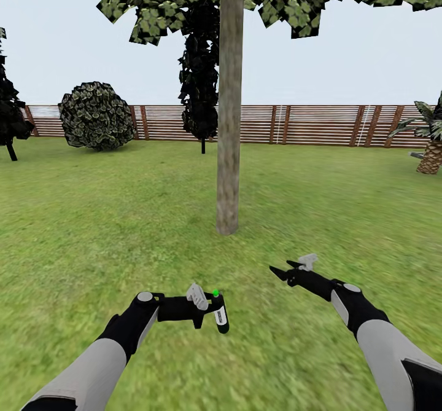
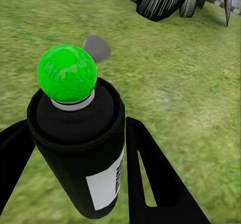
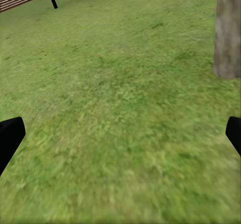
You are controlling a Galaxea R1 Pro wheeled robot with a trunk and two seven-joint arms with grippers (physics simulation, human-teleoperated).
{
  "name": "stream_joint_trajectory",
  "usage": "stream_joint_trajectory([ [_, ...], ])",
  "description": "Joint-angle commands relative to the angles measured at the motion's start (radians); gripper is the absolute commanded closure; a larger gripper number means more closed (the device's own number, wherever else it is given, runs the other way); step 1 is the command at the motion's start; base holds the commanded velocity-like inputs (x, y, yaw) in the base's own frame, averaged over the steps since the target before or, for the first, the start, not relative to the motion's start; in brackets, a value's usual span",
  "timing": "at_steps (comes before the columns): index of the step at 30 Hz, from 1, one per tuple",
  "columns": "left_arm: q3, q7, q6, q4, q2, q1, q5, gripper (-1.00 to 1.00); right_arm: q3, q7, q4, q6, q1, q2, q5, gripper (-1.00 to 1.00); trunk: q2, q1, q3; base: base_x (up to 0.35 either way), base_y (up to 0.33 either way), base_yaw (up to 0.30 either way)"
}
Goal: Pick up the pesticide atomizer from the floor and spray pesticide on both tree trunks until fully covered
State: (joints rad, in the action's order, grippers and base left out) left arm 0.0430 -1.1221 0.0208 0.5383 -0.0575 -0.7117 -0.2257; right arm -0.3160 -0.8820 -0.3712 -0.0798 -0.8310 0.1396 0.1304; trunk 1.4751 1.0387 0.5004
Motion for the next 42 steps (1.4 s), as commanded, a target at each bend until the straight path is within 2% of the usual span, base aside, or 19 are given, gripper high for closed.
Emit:
stream_joint_trajectory([
  [1, 0.0, 0.001, 0.001, 0.0, 0.0, 0.0, 0.0, 1.0, 0.0, 0.0, 0.0, 0.0, 0.0, 0.0, 0.0, -1.0, 0.0, 0.0, 0.0, 0.0, 0.0, 0.0],
  [7, -0.001, 0.001, 0.001, 0.0, 0.001, 0.0, 0.0, 1.0, 0.0, 0.04, 0.0, -0.001, 0.001, -0.001, 0.0, -1.0, 0.0, 0.0, 0.0, 0.0, 0.0, 0.0],
  [8, -0.001, 0.003, 0.001, 0.0, 0.001, 0.0, 0.0, 1.0, 0.001, 0.062, 0.0, -0.002, 0.0, -0.002, 0.0, -1.0, 0.0, 0.0, 0.0, 0.0, 0.0, 0.0],
  [9, -0.003, 0.006, 0.001, 0.001, 0.001, 0.0, 0.0, 1.0, 0.005, 0.127, 0.0, -0.005, 0.001, -0.005, 0.002, -1.0, 0.0, 0.0, 0.0, 0.0, 0.0, 0.0],
  [10, -0.004, 0.008, 0.001, 0.002, 0.001, 0.0, 0.0, 1.0, 0.006, 0.159, 0.0, -0.005, 0.001, -0.007, 0.003, -1.0, 0.0, 0.0, 0.0, 0.0, 0.0, 0.0],
  [14, -0.008, 0.044, 0.001, 0.006, 0.001, 0.0, 0.0, 1.0, 0.009, 0.242, 0.001, -0.007, 0.001, -0.012, 0.005, -1.0, 0.0, 0.0, 0.0, 0.0, 0.0, 0.0],
  [17, -0.009, 0.135, 0.0, 0.007, 0.001, 0.0, 0.0, 1.0, 0.01, 0.294, 0.001, -0.007, 0.001, -0.015, 0.006, -1.0, 0.0, 0.0, 0.0, 0.0, 0.0, 0.0],
  [18, -0.01, 0.202, 0.0, 0.007, 0.001, 0.0, 0.0, 1.0, 0.01, 0.326, 0.001, -0.007, 0.0, -0.016, 0.007, -1.0, 0.0, 0.0, 0.0, 0.0, 0.0, 0.0],
  [22, -0.013, 0.295, -0.001, 0.007, 0.001, 0.0, 0.001, 1.0, 0.012, 0.397, 0.004, -0.008, 0.001, -0.029, 0.014, -1.0, 0.0, 0.0, 0.0, 0.0, 0.0, 0.0],
  [24, -0.025, 0.39, -0.001, 0.008, 0.001, 0.0, 0.002, 1.0, 0.022, 0.46, 0.006, -0.027, 0.001, -0.039, 0.047, -1.0, 0.0, 0.0, 0.0, 0.0, 0.0, 0.0],
  [26, -0.028, 0.455, -0.001, 0.008, 0.001, 0.0, 0.002, 1.0, 0.037, 0.489, 0.017, -0.046, 0.001, -0.043, 0.079, -1.0, 0.0, 0.0, 0.0, 0.0, 0.0, 0.0],
  [27, -0.031, 0.529, -0.001, 0.008, 0.001, 0.0, 0.003, 1.0, 0.049, 0.523, 0.044, -0.072, 0.001, -0.046, 0.116, -1.0, 0.0, 0.0, 0.0, 0.0, 0.0, 0.0],
  [28, -0.032, 0.567, -0.001, 0.008, 0.001, 0.0, 0.003, 1.0, 0.053, 0.542, 0.063, -0.088, 0.001, -0.046, 0.133, -1.0, 0.0, 0.0, 0.0, 0.0, 0.0, 0.0],
  [30, -0.034, 0.707, 0.0, 0.008, 0.0, 0.0, 0.004, 1.0, 0.064, 0.635, 0.144, -0.154, 0.001, -0.048, 0.176, -1.0, 0.0, 0.0, 0.0, 0.0, 0.0, 0.0],
  [31, -0.035, 0.775, 0.001, 0.007, 0.0, 0.0, 0.005, 1.0, 0.067, 0.686, 0.18, -0.18, 0.001, -0.048, 0.188, -1.0, 0.0, 0.0, 0.0, 0.0, 0.0, 0.0],
  [32, -0.035, 0.808, 0.004, 0.007, 0.0, 0.0, 0.006, 1.0, 0.068, 0.709, 0.197, -0.189, 0.001, -0.047, 0.193, -1.0, 0.0, 0.0, 0.0, 0.0, 0.0, 0.0],
  [33, -0.036, 0.869, 0.013, 0.006, 0.0, 0.0, 0.008, 1.0, 0.07, 0.745, 0.221, -0.203, 0.001, -0.047, 0.199, -1.0, 0.0, 0.0, 0.0, 0.0, 0.0, 0.0],
  [37, -0.035, 0.968, 0.048, 0.005, -0.001, 0.0, 0.011, 1.0, 0.071, 0.79, 0.257, -0.221, 0.001, -0.048, 0.207, -1.0, 0.0, 0.0, 0.0, 0.0, 0.0, 0.0],
  [42, -0.036, 0.993, 0.06, 0.005, -0.002, 0.0, 0.012, 1.0, 0.072, 0.802, 0.277, -0.226, 0.001, -0.051, 0.207, -1.0, 0.0, 0.0, 0.0, 0.0, 0.0, 0.0],
])
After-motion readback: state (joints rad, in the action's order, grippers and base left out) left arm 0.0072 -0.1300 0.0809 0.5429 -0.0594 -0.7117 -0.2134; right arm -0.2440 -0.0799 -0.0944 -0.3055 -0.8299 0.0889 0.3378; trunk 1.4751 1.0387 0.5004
